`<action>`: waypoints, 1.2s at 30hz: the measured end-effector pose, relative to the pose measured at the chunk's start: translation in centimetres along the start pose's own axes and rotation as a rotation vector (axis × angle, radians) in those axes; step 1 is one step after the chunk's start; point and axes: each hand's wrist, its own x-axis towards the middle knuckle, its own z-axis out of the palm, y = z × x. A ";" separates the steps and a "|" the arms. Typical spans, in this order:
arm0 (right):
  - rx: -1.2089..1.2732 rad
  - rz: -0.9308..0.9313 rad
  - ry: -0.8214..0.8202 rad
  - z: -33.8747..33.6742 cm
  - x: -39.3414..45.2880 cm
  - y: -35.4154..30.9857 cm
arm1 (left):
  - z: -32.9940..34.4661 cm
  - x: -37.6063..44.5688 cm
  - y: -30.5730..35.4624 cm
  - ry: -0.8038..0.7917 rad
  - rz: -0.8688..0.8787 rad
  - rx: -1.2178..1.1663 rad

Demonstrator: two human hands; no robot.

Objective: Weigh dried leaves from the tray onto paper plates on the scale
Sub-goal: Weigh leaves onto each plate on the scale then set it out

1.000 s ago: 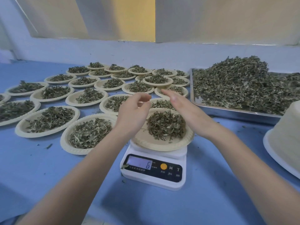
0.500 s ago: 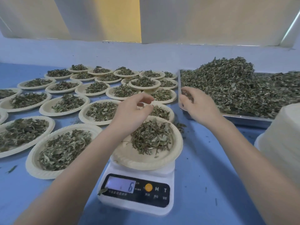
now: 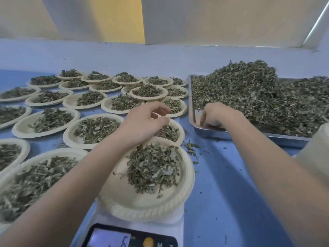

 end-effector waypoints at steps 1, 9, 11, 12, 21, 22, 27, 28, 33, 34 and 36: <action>0.079 -0.017 0.028 -0.1 0.0 0.0 | 0.0 0.1 0.0 0.000 -0.001 -0.010; 1.081 0.096 0.342 -0.8 -2.0 0.4 | -1.0 -0.6 -0.2 0.047 -0.022 -0.085; 1.343 0.046 0.320 -1.3 -3.7 -0.4 | -1.5 -1.1 -0.3 0.082 -0.037 -0.120; 1.441 0.001 0.293 -1.5 -4.7 -0.9 | -1.8 -1.4 -0.3 0.093 -0.046 -0.132; 1.020 -0.634 0.013 -1.2 -14.7 -6.9 | -3.8 -5.3 -1.2 0.280 -0.172 -0.226; 0.795 -0.692 0.029 -0.9 -15.3 -7.3 | -4.0 -5.8 -1.4 0.296 -0.180 -0.225; 0.374 -0.742 0.018 -0.3 -17.0 -8.1 | -4.3 -7.7 -2.2 0.352 -0.199 -0.261; 0.409 -0.715 0.043 -0.2 -17.2 -8.0 | -4.3 -8.1 -2.3 0.350 -0.204 -0.262; 0.620 -0.609 0.106 0.7 -16.9 -7.2 | -4.1 -9.0 -2.9 0.349 -0.238 -0.280; 0.658 -0.595 0.117 1.0 -16.8 -7.1 | -4.0 -9.1 -2.9 0.344 -0.240 -0.276; 0.723 -0.566 0.136 1.6 -16.7 -6.8 | -3.8 -9.4 -3.0 0.338 -0.240 -0.264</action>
